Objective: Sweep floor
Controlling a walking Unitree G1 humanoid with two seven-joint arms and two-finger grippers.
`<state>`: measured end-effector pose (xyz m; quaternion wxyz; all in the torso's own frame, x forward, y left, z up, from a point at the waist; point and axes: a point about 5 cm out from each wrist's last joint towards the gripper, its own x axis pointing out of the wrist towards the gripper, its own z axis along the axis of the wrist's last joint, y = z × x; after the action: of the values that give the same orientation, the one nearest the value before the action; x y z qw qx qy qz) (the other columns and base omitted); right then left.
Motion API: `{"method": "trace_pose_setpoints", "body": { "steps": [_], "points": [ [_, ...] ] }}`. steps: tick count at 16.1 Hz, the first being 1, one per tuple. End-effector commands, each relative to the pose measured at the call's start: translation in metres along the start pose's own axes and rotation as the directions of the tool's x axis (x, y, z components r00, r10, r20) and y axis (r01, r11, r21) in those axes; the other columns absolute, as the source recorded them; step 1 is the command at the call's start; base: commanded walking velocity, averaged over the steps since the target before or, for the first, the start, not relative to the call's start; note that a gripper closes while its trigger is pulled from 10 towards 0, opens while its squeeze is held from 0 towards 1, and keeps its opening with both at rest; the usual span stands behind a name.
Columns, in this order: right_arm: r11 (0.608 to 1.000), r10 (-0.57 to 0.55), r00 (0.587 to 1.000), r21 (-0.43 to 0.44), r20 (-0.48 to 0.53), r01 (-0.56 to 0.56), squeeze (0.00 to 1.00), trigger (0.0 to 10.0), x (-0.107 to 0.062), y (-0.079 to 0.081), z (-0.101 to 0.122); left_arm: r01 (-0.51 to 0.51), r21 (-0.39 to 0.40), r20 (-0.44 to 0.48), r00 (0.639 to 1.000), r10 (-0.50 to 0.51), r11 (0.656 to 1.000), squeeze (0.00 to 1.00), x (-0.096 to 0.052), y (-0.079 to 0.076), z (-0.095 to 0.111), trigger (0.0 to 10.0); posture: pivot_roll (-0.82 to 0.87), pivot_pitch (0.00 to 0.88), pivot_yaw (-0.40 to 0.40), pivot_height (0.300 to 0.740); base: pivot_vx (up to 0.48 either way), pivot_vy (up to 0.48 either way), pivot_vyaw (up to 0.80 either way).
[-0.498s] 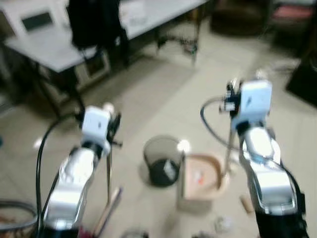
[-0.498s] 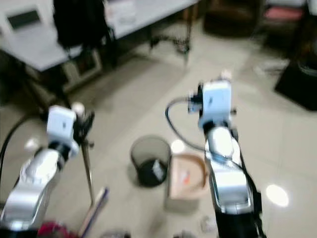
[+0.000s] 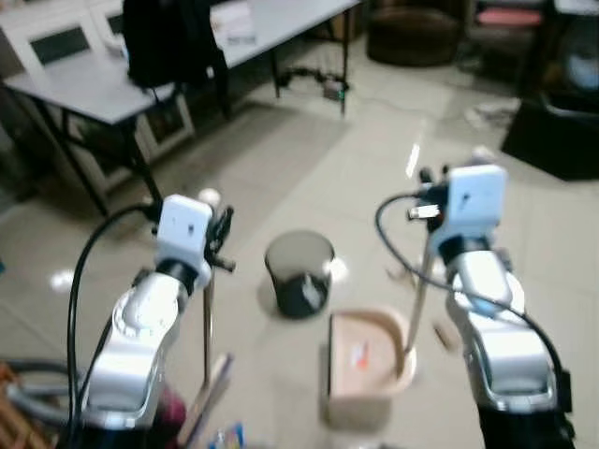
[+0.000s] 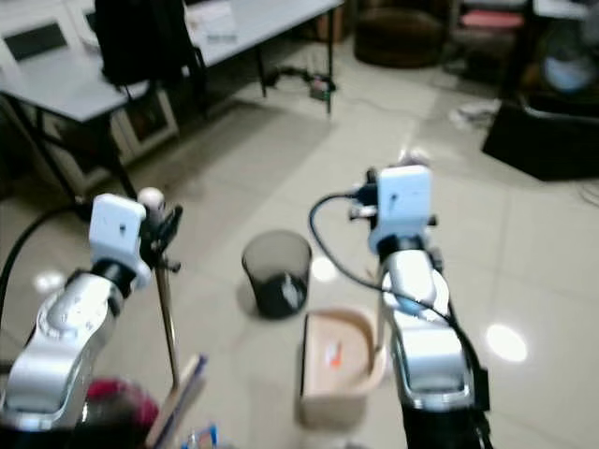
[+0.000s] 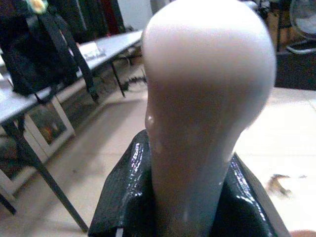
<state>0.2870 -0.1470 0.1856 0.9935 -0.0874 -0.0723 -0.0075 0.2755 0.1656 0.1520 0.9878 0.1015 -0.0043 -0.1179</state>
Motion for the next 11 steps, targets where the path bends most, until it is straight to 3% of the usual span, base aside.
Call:
{"method": "trace_pose_setpoints", "body": {
  "steps": [1, 4, 11],
  "points": [
    [1.000, 0.010, 0.999, 0.006, 0.043, -0.011, 0.00, 10.0, 0.0000, 0.0034, 0.0105, -0.011, 0.028, 0.030, 0.999, 0.010, 1.000, 0.00, 0.0002, 0.0055, 0.0090, 10.0, -0.07, 0.000, 0.074, 0.740, -0.277, 0.000, 0.00],
    [1.000, 0.009, 0.999, 0.010, 0.034, -0.009, 0.00, 10.0, -0.0005, 0.0035, 0.0085, -0.008, 0.030, 0.028, 1.000, 0.008, 1.000, 0.00, 0.0003, 0.0053, 0.0089, 10.0, -0.07, 0.000, 0.077, 0.740, -0.271, 0.000, 0.00],
    [0.999, 0.014, 1.000, -0.044, -0.003, -0.014, 0.00, 10.0, -0.0013, 0.0050, 0.0009, -0.038, 0.055, 0.026, 0.999, 0.037, 0.998, 0.00, 0.0024, 0.0067, 0.0072, 10.0, -0.08, 0.000, 0.076, 0.740, 0.000, 0.000, 0.00]
  ]
}}
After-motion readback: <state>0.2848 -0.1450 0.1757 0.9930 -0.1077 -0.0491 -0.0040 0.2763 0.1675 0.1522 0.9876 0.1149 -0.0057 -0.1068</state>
